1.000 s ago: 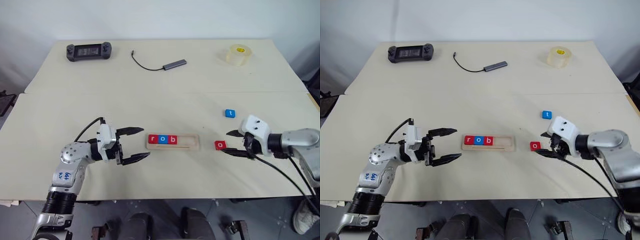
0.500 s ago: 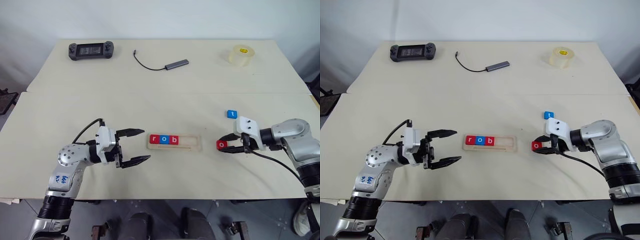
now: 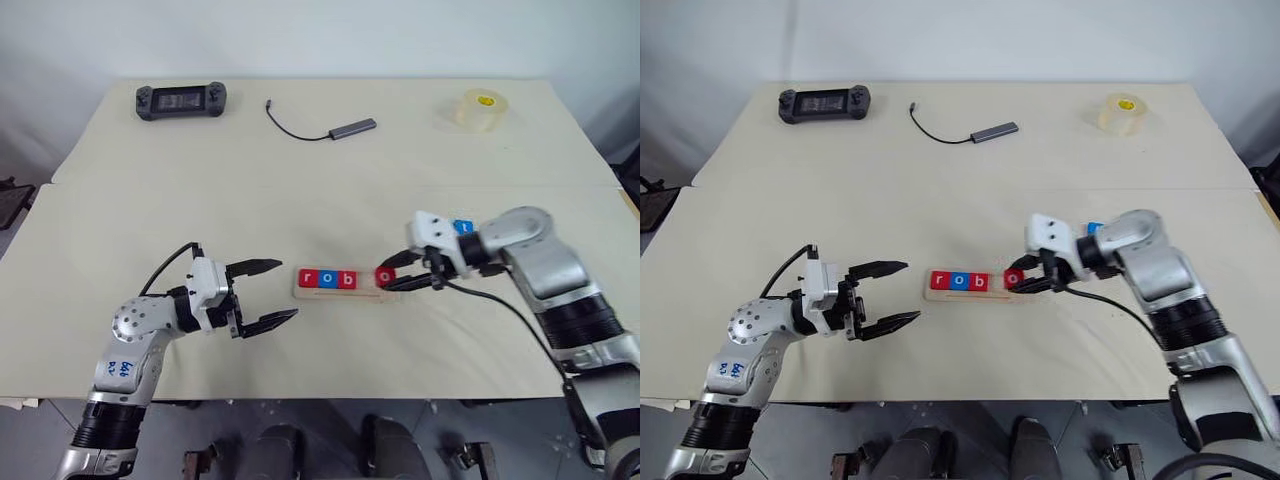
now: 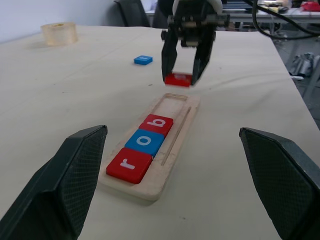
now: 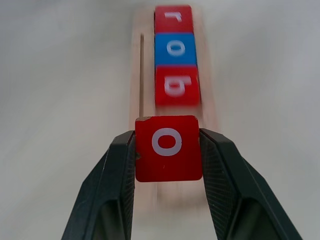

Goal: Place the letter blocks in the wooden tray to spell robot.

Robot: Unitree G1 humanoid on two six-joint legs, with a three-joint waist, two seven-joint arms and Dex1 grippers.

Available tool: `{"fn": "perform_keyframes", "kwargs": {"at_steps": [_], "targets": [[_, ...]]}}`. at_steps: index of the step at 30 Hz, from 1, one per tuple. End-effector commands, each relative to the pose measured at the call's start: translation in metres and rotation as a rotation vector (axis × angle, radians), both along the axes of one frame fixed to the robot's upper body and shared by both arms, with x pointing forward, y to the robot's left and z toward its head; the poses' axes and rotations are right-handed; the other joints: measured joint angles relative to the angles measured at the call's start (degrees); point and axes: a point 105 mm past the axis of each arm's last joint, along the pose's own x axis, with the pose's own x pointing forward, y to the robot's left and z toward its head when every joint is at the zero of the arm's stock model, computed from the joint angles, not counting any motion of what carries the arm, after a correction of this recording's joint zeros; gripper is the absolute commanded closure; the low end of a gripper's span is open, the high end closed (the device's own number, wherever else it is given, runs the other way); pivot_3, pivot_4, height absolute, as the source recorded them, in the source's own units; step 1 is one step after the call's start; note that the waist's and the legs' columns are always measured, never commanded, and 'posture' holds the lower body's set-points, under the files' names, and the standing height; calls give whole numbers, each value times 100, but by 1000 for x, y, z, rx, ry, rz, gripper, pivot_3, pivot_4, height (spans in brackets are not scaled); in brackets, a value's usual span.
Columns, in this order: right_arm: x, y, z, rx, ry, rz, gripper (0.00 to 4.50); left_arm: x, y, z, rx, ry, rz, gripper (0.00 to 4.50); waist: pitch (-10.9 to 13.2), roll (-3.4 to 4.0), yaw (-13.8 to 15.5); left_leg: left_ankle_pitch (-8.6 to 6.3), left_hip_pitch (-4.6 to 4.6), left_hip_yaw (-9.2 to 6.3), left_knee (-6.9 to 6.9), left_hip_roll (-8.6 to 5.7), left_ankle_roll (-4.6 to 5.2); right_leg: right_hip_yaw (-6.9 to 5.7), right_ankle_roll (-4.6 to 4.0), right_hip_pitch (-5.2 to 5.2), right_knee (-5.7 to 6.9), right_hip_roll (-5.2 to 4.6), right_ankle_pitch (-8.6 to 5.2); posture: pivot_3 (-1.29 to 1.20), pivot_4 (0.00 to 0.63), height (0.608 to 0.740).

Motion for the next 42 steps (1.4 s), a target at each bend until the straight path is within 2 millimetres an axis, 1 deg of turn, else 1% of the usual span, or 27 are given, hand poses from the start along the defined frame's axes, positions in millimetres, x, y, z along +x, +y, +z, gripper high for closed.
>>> {"fn": "perform_keyframes", "kwargs": {"at_steps": [1, 5, 9, 15, 17, 21, 24, 27, 31, 33, 35, 36, 37, 39, 40, 42], "targets": [[8, 9, 7, -7, -55, -5, 3055, -5, 1, 11, 4, -64, 18, 0, 0, 0, 12, 0, -2, -4, 0, -3, 0, -1, 0, 0, 1, -1, 0, 0, 150, 740], [9, 13, 2, -17, -44, -9, 3055, -5, 0, 19, -14, -96, 43, 0, 0, 0, 8, 0, -2, -9, 1, -7, 1, -2, 0, 1, 1, -2, 0, 0, 150, 740], [10, 11, -7, -45, -35, -21, 3055, -7, 1, 18, -13, -92, 57, 0, 0, 0, -14, 0, -2, -7, 0, -6, 1, -2, 0, 0, 1, 0, 0, 0, 150, 740], [12, 11, -8, -35, -22, -38, 3055, -6, 3, 17, -14, -88, 69, 0, 0, 0, -16, 0, -1, -4, 0, -5, 0, -1, 0, -1, 2, 0, 0, 0, 150, 740], [11, 12, -9, -30, -11, -34, 2284, -5, 3, 17, -14, -87, 71, 0, 0, 0, -16, 0, -1, -4, 0, -5, 0, -1, 0, -1, 2, 0, 0, 0, 150, 740], [4, 11, -7, -17, 25, -28, 1012, -4, 4, 17, -13, -87, 73, 0, 0, 0, -7, 0, -2, -5, 0, -6, 1, -1, 0, -1, 3, 0, 0, 0, 150, 740], [2, 5, 0, -5, 13, -35, 31, -3, 4, 16, -12, -83, 69, 0, 0, 0, -8, 0, -2, -5, 0, -6, 1, -1, 0, -1, 2, 0, 0, 0, 150, 740], [5, -2, 12, 26, -22, -68, 31, -2, 3, 14, -12, -78, 62, 0, 0, 0, -8, 0, -2, -4, 0, -6, 1, -1, 0, -1, 2, 0, 0, 0, 150, 740], [9, -22, 21, 44, -64, -142, 31, -1, 2, 14, -11, -75, 55, 0, 0, 0, -3, 0, -1, -4, 0, -6, 1, -1, 0, -1, 2, 0, 0, 0, 150, 740], [12, -37, 26, 92, -108, -215, 31, 0, 2, 13, -10, -74, 55, 0, 0, -1, 8, 0, -1, -5, 0, -6, 1, -1, 0, 0, 2, 0, 0, 0, 150, 740], [12, -46, 29, 123, -139, -260, 31, 0, 3, 13, -9, -73, 56, 0, 0, -1, 14, 0, -1, -5, 0, -7, 1, -2, 0, 1, 1, -1, 0, 0, 150, 740], [11, -61, 28, 156, -169, -324, 31, 0, 4, 11, -8, -67, 60, 0, 0, -1, 20, 0, -1, -4, -1, -7, 1, -2, 0, 1, 1, -2, 0, 0, 150, 740], [8, -72, 27, 178, -192, -370, 31, 1, 5, 9, -7, -63, 62, 0, 0, -1, 32, 0, -2, -5, -1, -7, 1, -2, 0, 1, 1, -1, 0, 0, 150, 740], [-2, -101, 20, 265, -207, -504, 31, 4, 5, 7, -7, -57, 68, 0, 0, -1, 83, 0, -2, -6, -4, -7, 1, -4, 0, 1, 0, -1, 0, 0, 150, 740], [-6, -108, 18, 287, -217, -535, 31, 4, 5, 7, -8, -57, 70, 0, 0, -1, 117, 0, 0, -6, -6, -7, 1, -6, 0, 3, 1, 0, 0, 0, 150, 740], [-17, -132, 9, 336, -300, -644, 31, 8, 5, 6, -10, -53, 74, 0, 0, -1, 144, 0, -1, 2, -7, -8, 1, -2, 0, 2, -1, -1, 0, 0, 150, 740]]}}
